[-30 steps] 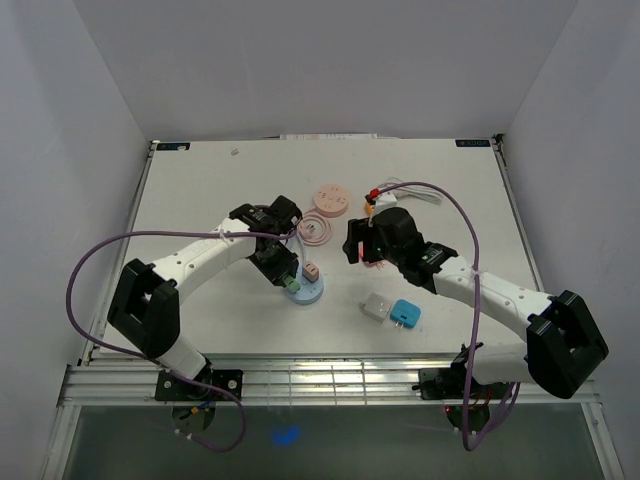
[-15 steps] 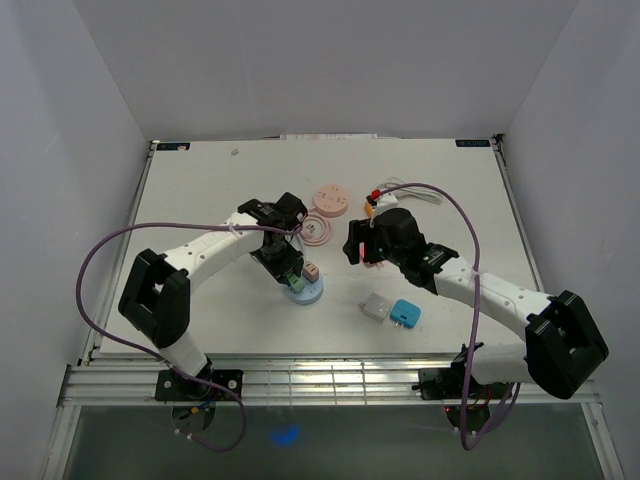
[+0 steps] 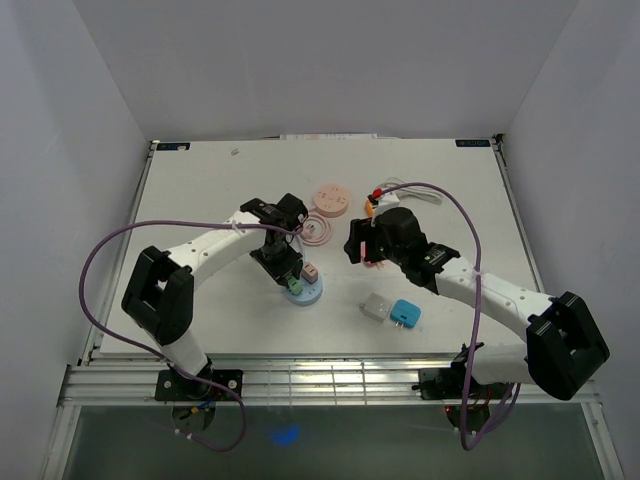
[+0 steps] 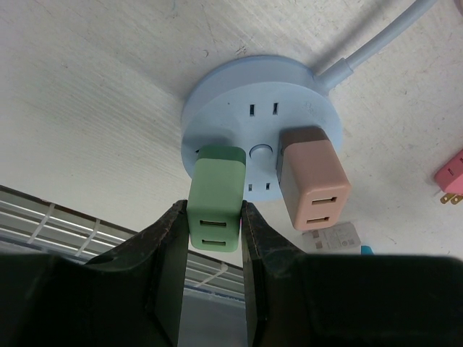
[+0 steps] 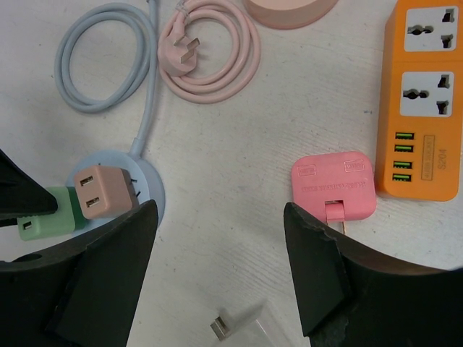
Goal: Insert the plug
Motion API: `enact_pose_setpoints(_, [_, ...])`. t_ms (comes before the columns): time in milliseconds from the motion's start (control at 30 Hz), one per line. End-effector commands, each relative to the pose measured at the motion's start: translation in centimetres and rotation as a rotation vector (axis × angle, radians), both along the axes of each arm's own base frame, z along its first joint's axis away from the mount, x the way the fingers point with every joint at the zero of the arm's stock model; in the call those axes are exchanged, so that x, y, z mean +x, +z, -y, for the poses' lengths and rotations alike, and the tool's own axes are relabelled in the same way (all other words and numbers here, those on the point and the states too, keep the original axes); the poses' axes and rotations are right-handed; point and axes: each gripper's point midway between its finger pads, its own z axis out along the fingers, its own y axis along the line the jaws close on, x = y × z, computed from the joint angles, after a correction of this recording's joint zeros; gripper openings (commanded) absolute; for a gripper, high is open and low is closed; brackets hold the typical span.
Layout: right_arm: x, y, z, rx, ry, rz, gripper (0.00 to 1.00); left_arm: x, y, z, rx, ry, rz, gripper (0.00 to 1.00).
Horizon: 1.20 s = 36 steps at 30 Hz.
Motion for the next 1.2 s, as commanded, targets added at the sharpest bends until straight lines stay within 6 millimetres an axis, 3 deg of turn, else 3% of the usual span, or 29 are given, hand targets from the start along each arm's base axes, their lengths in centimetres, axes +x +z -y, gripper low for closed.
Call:
enact_pose_setpoints(0, [0.5, 1.5, 0.0, 0.041, -0.011, 0.047, 0.76, 0.1, -0.1, -0.3, 0.024, 0.01, -0.018, 0.0])
enact_pose_setpoints(300, [0.3, 1.8, 0.4, 0.044, -0.015, 0.06, 0.76, 0.4, -2.0, 0.6, 0.043, 0.003, -0.093, 0.0])
enact_pose_setpoints(700, [0.4, 1.6, 1.1, 0.05, -0.026, 0.075, 0.76, -0.3, -2.3, -1.5, 0.193, 0.068, -0.072, 0.0])
enact_pose_setpoints(967, [0.3, 1.5, 1.2, 0.051, -0.026, 0.076, 0.75, -0.1, -2.9, -0.7, 0.273, 0.031, -0.079, 0.0])
enact_pose_setpoints(1167, [0.2, 1.5, 1.3, 0.056, -0.026, 0.078, 0.75, -1.3, -4.3, -0.9, 0.27, 0.007, -0.118, 0.0])
